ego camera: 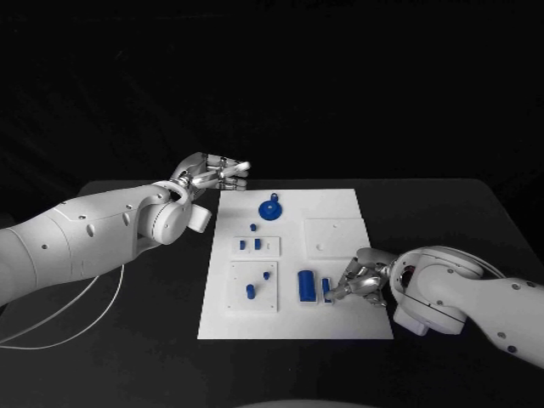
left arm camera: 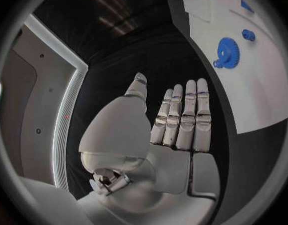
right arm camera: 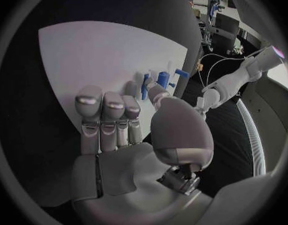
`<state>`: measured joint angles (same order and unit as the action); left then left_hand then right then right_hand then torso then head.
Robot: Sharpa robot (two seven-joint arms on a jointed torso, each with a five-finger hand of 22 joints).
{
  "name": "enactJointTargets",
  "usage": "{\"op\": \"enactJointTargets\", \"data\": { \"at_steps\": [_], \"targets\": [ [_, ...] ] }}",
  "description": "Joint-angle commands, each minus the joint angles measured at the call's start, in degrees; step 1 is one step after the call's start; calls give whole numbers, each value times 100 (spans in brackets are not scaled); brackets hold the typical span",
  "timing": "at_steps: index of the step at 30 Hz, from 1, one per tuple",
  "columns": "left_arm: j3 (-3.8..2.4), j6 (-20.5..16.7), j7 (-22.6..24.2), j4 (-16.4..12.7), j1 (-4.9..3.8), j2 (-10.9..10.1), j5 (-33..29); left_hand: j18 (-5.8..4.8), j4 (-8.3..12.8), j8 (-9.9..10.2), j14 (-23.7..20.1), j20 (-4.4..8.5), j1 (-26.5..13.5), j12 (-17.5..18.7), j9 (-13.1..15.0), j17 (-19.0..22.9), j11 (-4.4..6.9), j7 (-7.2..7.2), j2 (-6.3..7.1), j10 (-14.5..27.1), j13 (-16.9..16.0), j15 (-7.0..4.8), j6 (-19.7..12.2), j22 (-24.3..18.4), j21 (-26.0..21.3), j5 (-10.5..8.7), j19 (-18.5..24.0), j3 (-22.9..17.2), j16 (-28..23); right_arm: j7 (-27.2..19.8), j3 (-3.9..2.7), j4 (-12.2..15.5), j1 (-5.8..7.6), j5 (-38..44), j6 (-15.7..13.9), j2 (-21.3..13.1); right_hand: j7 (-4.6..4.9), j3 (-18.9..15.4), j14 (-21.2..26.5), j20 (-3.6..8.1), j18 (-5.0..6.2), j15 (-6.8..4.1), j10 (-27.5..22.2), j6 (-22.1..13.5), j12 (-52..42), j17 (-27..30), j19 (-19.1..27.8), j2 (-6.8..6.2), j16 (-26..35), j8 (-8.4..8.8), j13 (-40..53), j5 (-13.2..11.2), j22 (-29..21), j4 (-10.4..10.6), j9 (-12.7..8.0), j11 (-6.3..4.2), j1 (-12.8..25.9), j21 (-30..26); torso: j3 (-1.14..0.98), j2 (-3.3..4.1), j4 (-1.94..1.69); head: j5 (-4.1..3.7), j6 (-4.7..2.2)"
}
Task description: Assemble the parts on the task board
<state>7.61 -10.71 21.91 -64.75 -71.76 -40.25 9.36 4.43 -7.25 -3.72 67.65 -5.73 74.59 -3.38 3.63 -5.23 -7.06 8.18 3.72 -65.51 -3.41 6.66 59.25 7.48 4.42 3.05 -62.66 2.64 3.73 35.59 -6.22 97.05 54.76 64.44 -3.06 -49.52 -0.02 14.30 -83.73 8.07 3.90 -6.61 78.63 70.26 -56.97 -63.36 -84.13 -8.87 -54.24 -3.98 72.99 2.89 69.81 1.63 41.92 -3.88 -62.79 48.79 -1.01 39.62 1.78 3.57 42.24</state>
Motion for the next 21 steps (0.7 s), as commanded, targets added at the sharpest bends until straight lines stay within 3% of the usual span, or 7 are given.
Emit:
{"op": "enactJointTargets", "data": {
  "at_steps": [1, 4, 7, 11, 15, 19, 21],
  "targets": [
    [-3, 48, 57, -28, 5, 0, -143, -78, 39, 10, -26, 2, 11, -2, 2, -11, -24, 2, -42, 18, -8, -7, -23, -10, 30, 7, -16, -2, -18, -304, -29, -14, -9, -100, -135, -46, 32, -132, -7, 8, 46, -15, 32, -11, -7, 6, -310, -63, 34, 27, 9, -7, -8, 186, 36, 19, 3, 14, 0, -4, 4, -29, -77],
    [-4, 33, 77, -63, 4, -11, -292, -81, 111, 11, -18, 2, 52, -1, 1, -17, -19, -4, -75, 6, -7, -10, -8, -12, 29, 28, -12, -5, -18, -529, -112, -80, -7, -198, -169, -77, 59, -261, -7, -4, 63, -1, 20, -80, -12, 11, -309, -137, 37, 23, 14, 0, -14, 413, 48, 39, 24, 4, 7, -9, 7, -43, -172],
    [-4, 14, 77, -72, 4, -11, -398, -84, 140, 9, -14, 5, 35, -2, 2, -21, -17, -6, -83, -1, -8, -11, 2, -13, 31, 33, -10, 10, -18, -890, -191, -201, 0, -366, -259, -73, 88, -380, -3, -32, 90, 15, 2, -163, -6, 43, -306, -85, 64, 42, 7, 6, -28, 623, 33, 56, -158, -22, 9, -21, 5, -84, -285],
    [-4, -57, 51, -61, 2, -22, -564, -86, 165, 9, -2, 8, 29, -2, 2, -25, -14, -11, -70, -9, -8, -15, 15, -12, 35, 41, -12, 13, -17, -1659, -295, -496, 74, -793, -511, -17, 142, -444, 12, -72, 84, 51, -41, -262, 52, 159, -295, 153, 176, 34, -58, 58, -84, 316, -514, 101, -232, -138, 18, -49, 18, -107, -496],
    [-6, -138, 41, 18, -1, -15, -645, -94, 189, 8, 19, 13, 47, -2, 2, -29, -1, -28, -81, -36, -8, -23, 44, -12, 35, 45, -5, -7, -18, -2443, -363, -998, 232, -1236, -720, 132, 200, -608, 32, -96, 99, 73, -64, -379, 86, 248, -281, 323, 262, 38, -116, 320, -130, 57, -937, 130, -206, -254, 65, -114, 38, -147, -675],
    [-8, -244, 39, 154, -6, 29, -747, -118, 254, 12, -46, 13, 82, 1, 1, 2, 91, -131, -160, -102, -6, -65, 128, -16, 25, 56, 40, -3, -20, -3188, -406, -1683, 410, -1754, -965, 362, 203, -1125, 75, -105, 106, 79, -161, -356, 329, 468, -252, 649, 535, 34, -316, 596, -321, -343, -1205, 137, -297, -642, 98, -170, 61, -165, -840],
    [-9, -333, 34, 231, -18, 62, -799, -123, 295, 12, -102, -5, 98, 0, 1, 31, 111, -158, -198, -97, -6, -78, 150, -25, 10, 62, 89, 13, -19, -3572, -456, -2087, 481, -2085, -1077, 509, 256, -1256, 253, -160, 180, 130, -542, -488, 1486, 887, -70, 768, 1201, 36, -1134, 789, -1063, -495, -1349, 185, -422, -1972, 107, -190, 68, -167, -933]
  ]
}}
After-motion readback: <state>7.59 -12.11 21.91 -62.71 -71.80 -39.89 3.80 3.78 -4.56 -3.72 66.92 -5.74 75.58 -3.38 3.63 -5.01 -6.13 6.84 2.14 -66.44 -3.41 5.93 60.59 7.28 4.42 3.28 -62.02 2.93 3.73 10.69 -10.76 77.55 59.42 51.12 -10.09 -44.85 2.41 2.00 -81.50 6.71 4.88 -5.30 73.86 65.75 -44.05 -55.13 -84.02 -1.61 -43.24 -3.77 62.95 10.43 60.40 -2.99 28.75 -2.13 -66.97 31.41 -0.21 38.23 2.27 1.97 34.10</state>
